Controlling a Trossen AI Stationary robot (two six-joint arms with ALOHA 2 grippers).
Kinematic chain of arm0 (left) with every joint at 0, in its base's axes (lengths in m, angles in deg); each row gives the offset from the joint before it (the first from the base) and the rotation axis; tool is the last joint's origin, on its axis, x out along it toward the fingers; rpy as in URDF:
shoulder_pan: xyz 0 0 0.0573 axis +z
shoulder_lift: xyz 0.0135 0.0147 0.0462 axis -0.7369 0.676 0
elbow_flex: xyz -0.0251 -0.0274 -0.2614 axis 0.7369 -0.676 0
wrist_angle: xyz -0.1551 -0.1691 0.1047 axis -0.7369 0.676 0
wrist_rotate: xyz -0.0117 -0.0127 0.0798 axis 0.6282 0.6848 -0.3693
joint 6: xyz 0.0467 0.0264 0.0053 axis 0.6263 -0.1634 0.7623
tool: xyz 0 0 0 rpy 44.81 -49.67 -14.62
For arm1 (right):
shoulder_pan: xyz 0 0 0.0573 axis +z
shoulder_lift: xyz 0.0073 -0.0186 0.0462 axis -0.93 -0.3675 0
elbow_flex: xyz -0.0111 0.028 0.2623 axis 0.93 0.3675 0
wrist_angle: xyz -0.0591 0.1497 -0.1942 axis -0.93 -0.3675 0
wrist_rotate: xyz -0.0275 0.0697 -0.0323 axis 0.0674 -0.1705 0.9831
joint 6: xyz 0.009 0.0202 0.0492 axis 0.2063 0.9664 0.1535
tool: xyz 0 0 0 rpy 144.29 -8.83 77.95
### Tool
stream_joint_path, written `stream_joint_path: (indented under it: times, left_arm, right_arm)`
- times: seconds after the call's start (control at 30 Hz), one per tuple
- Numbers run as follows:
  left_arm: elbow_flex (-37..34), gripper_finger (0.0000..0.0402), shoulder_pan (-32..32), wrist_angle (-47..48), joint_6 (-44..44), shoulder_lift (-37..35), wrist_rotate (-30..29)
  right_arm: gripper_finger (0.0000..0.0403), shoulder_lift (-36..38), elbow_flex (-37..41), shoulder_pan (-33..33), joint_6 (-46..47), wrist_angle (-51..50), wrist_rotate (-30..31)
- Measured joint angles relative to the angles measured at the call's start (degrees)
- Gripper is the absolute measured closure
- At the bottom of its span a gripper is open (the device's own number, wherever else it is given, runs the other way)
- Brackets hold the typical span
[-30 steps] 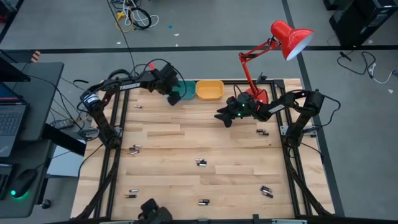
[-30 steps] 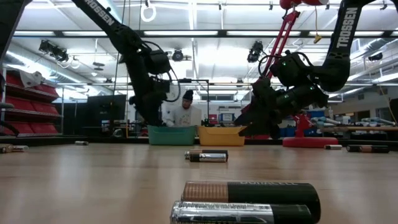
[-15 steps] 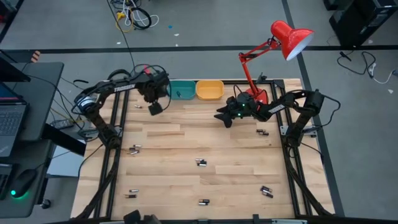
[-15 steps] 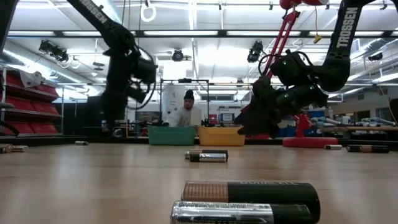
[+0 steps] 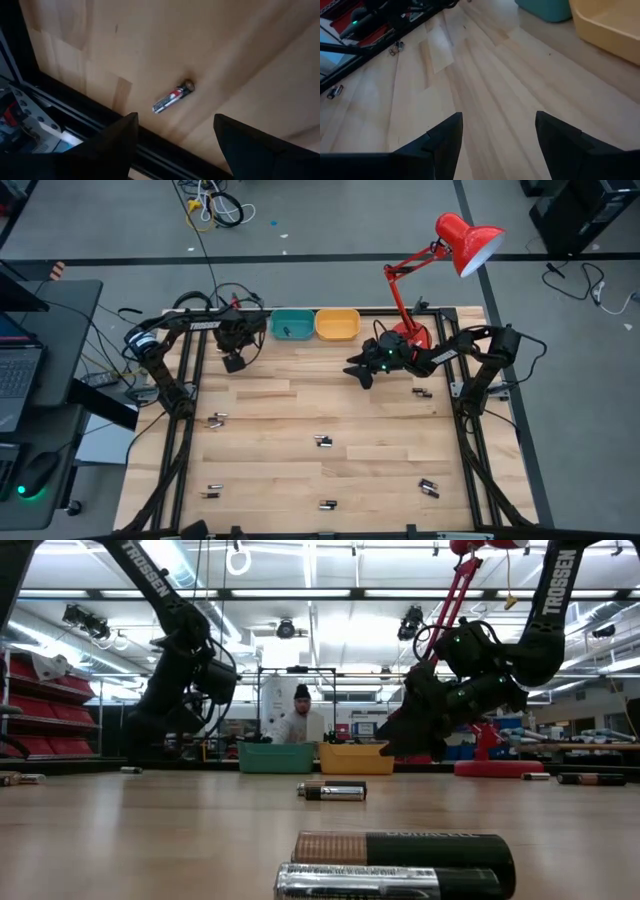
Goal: Sort batteries
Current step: Put the white battery into the yellow bin
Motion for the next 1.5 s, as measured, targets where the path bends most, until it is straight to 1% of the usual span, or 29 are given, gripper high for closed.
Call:
stream_joint_path:
  times: [0.1, 0.3, 0.43, 0.5, 0.6, 0.73, 0.87, 1.13, 1.3, 1.5]
  left_arm:
    - [-0.2, 0.0124, 0.8, -0.4, 0.5, 0.0, -0.1]
    - [-0.2, 0.0128, 2.8, -3.2, 4.6, 0.0, -0.2]
    - [-0.2, 0.0146, 4.2, -3.3, 7.8, 0.0, 0.1]
    - [-0.2, 0.0157, 4.9, -3.8, 8.8, 0.0, 1.2]
    - [-0.2, 0.0172, 5.7, -4.0, 9.0, 0.0, 4.2]
    - [-0.3, 0.0186, 6.4, -5.4, 9.3, 0.0, 5.7]
    - [-0.3, 0.0193, 6.5, -5.5, 10.1, 0.0, 5.8]
    - [-0.3, 0.0194, 6.4, -5.5, 10.1, 0.0, 5.8]
    - [-0.3, 0.0194, 6.4, -5.0, 6.7, 0.0, 5.8]
    - [-0.3, 0.0193, 6.5, -3.2, -4.2, 0.9, 6.5]
  right_arm:
    - [0.0167, 0.0, 0.0, 0.6, -0.1, 0.0, 0.0]
    - [0.0167, 0.0, 0.0, 1.6, -0.4, 0.0, 0.0]
    - [0.0167, 0.0, 0.0, 2.9, -0.3, -0.1, 0.0]
    - [0.0167, 0.0, 0.0, 3.6, -0.4, -0.1, 0.0]
    - [0.0167, 0.0, 0.0, 4.4, -0.4, -0.1, 1.2]
    - [0.0167, 0.0, 0.0, 5.1, -0.4, -0.1, 3.2]
    - [0.0167, 0.0, 0.0, 5.7, -0.4, -0.4, 4.0]
    - [0.0167, 0.0, 0.0, 7.4, -0.4, -0.5, 4.3]
    - [0.0167, 0.0, 0.0, 8.0, -0.4, -0.5, 4.4]
    - [0.0167, 0.0, 0.0, 8.3, -0.1, -0.4, 4.6]
